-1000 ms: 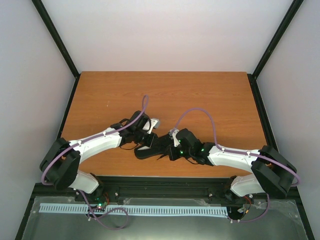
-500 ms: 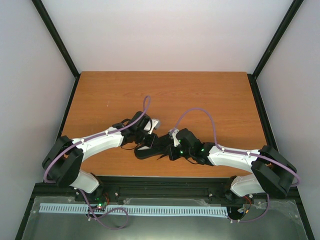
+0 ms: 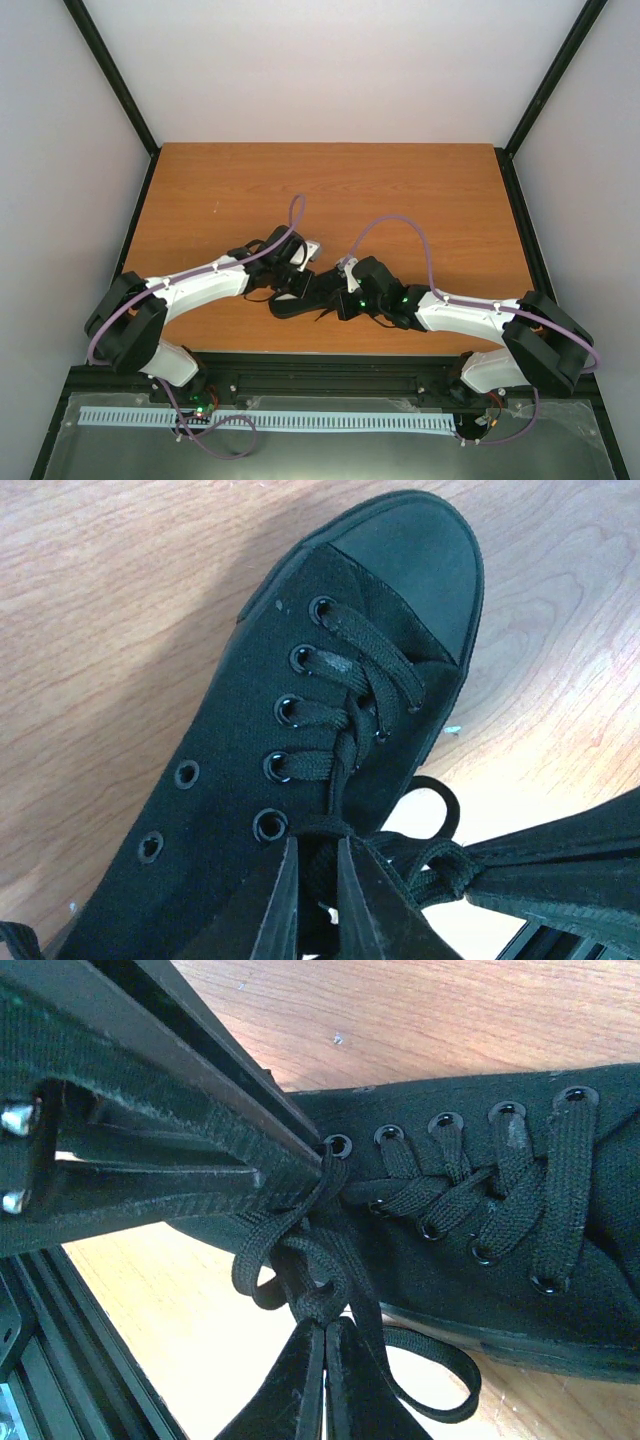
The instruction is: Tie the shoes
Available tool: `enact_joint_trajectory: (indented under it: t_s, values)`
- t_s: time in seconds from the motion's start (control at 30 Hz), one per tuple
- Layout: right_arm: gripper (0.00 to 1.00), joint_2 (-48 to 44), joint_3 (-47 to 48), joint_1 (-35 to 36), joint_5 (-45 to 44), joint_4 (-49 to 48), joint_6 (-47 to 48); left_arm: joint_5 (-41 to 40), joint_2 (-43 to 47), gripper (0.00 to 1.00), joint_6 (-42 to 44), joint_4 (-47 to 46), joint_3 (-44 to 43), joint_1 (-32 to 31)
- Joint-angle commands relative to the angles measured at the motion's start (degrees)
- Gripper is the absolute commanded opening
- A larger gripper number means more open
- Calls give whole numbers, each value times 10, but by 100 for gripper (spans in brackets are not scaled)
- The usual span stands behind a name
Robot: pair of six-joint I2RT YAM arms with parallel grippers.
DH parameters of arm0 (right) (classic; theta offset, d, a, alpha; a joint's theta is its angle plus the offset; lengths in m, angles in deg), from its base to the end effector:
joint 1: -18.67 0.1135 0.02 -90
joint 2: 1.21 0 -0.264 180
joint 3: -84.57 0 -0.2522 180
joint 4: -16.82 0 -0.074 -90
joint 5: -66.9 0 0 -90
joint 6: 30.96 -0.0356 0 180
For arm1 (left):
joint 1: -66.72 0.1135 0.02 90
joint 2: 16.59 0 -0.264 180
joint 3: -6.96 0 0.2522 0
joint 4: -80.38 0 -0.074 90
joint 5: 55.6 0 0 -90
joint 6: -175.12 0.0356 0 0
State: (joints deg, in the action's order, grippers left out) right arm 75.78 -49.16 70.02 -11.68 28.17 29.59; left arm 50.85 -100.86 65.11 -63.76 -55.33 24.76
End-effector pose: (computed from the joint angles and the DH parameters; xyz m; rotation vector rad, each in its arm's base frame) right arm 0.1558 0.2061 0.1689 -0.5786 2.4111 0.9022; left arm 0.2052 -0.1981 0.1902 0.6269 2.6396 -0.7382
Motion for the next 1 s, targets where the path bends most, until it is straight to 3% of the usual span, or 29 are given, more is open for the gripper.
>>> enact_joint_trajectory:
  t_s: [0.0, 0.43, 0.6, 0.73, 0.97]
  values:
    - [3, 4, -3, -6, 6, -14, -2, -29, -11, 15, 17, 33, -25, -18]
    - [3, -2, -9, -6, 6, -18, -3, -121, -41, 19, 17, 89, -41, -71]
    - [3, -3, -13, -8, 7, -23, -5, -159, -52, 13, 8, 103, -37, -80]
    - [3, -6, -15, -7, 5, -24, -6, -152, -38, 1, 2, 95, -26, -81]
    - [3, -7, -13, -8, 3, -22, -7, -106, 38, 1, -45, 25, -15, -81]
